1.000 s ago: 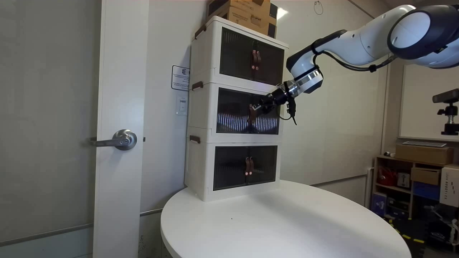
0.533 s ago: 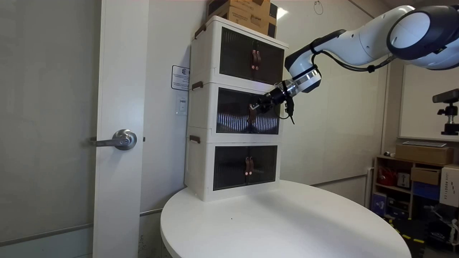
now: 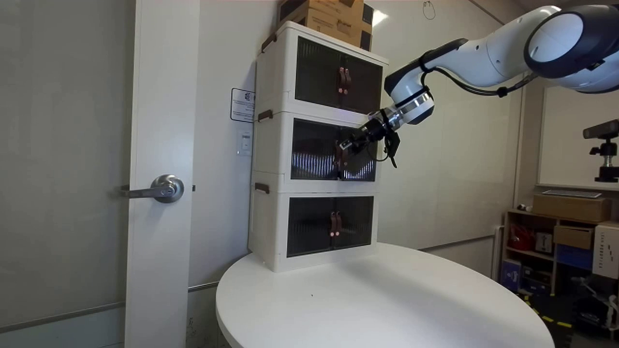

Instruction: Open the right door of the middle cabinet.

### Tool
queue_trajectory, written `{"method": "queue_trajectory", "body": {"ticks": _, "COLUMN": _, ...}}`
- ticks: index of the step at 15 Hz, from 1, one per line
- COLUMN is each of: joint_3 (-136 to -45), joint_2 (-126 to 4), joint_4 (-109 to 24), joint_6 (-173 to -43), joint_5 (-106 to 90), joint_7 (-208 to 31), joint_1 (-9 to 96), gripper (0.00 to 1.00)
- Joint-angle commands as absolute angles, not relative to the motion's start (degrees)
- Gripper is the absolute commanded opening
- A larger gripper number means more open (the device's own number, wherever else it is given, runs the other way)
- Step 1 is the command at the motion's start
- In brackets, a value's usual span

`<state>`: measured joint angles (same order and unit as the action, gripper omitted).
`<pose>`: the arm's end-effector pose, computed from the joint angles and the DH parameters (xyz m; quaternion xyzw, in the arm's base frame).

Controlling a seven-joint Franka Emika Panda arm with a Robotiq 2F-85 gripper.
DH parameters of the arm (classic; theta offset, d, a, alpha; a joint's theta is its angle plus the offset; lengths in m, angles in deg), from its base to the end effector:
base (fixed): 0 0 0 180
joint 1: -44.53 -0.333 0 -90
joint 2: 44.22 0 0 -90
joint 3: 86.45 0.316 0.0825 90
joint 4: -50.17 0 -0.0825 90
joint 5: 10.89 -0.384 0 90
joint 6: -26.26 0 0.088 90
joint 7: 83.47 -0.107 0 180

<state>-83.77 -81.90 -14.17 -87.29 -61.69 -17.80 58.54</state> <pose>0.7564 -0.1134 0.4705 -0.8561 -0.2859 -0.3333 0.2726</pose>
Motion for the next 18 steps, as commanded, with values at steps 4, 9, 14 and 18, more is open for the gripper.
{"method": "queue_trajectory", "body": {"ticks": 4, "joint_3": -82.1, "joint_2": -76.0, "joint_4": -22.9, "joint_6": -82.6, "joint_5": -57.3, "joint_7": -15.1, "joint_1": 57.5, "gripper": 1.00}}
{"method": "queue_trajectory", "body": {"ticks": 9, "joint_3": -84.6, "joint_2": -70.5, "joint_4": -30.2, "joint_6": -91.5, "joint_5": -54.0, "joint_7": -18.2, "joint_1": 57.0, "gripper": 1.00}}
{"method": "queue_trajectory", "body": {"ticks": 14, "joint_3": -87.3, "joint_2": -64.5, "joint_4": -38.4, "joint_6": -104.2, "joint_5": -52.6, "joint_7": -27.6, "joint_1": 56.5, "gripper": 1.00}}
{"method": "queue_trajectory", "body": {"ticks": 18, "joint_3": -89.6, "joint_2": -60.6, "joint_4": -43.6, "joint_6": -110.2, "joint_5": -49.1, "joint_7": -37.8, "joint_1": 56.5, "gripper": 1.00}}
